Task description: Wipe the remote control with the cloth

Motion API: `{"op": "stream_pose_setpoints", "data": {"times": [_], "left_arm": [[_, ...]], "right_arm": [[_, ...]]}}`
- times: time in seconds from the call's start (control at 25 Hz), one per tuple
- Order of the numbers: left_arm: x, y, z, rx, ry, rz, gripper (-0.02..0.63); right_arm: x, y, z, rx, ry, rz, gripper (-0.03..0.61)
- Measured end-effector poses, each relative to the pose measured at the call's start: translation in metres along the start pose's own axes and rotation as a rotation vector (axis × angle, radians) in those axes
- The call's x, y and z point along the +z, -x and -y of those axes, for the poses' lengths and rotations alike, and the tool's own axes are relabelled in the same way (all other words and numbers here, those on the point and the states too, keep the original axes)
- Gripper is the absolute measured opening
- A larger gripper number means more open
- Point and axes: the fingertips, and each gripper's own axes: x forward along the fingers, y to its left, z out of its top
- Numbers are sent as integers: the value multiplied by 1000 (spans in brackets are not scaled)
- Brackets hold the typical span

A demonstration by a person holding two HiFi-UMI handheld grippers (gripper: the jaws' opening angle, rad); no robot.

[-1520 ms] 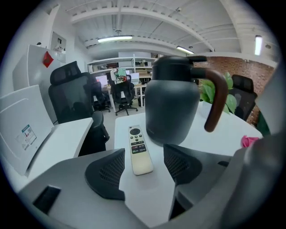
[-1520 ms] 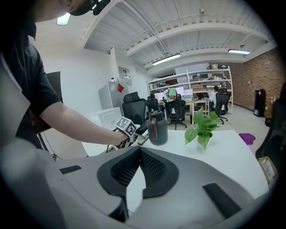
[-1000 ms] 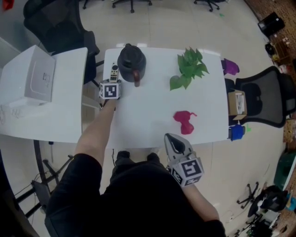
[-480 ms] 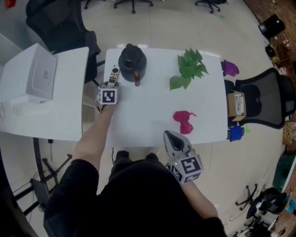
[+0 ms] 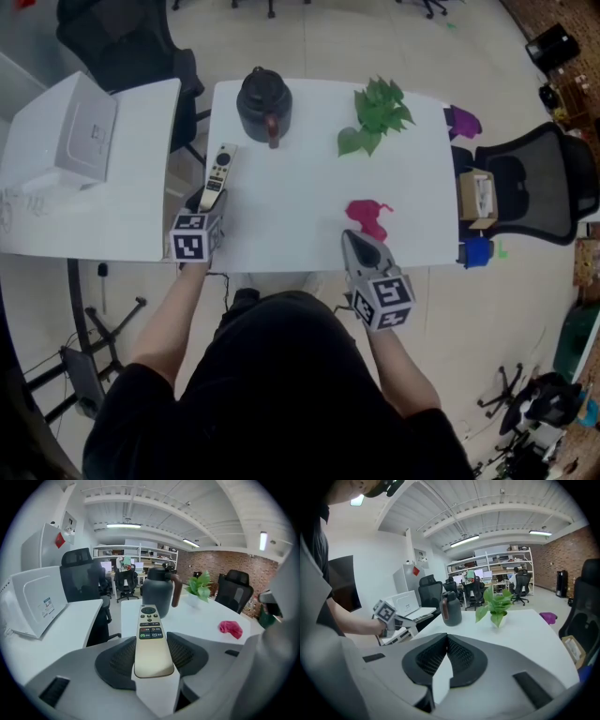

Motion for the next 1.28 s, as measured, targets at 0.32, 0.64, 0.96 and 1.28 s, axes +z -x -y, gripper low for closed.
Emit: {"op": "stream_pose_setpoints", "data": {"times": [0.32,0.64,0.96,1.28], "left_arm": [[18,89,91,-190,-116,100,210],[36,114,171,-330,-367,134,210],[36,109,200,-376,-513,103,210],[41,100,197,-343,-607,109,210]], "right_arm": [[-70,-19,87,-155,112,-194,106],[-123,-70,140,-158,218,-437,276],[-149,-81,157,-189,172,-549,149],[-55,-36,114,-124,103,-207,102]]}}
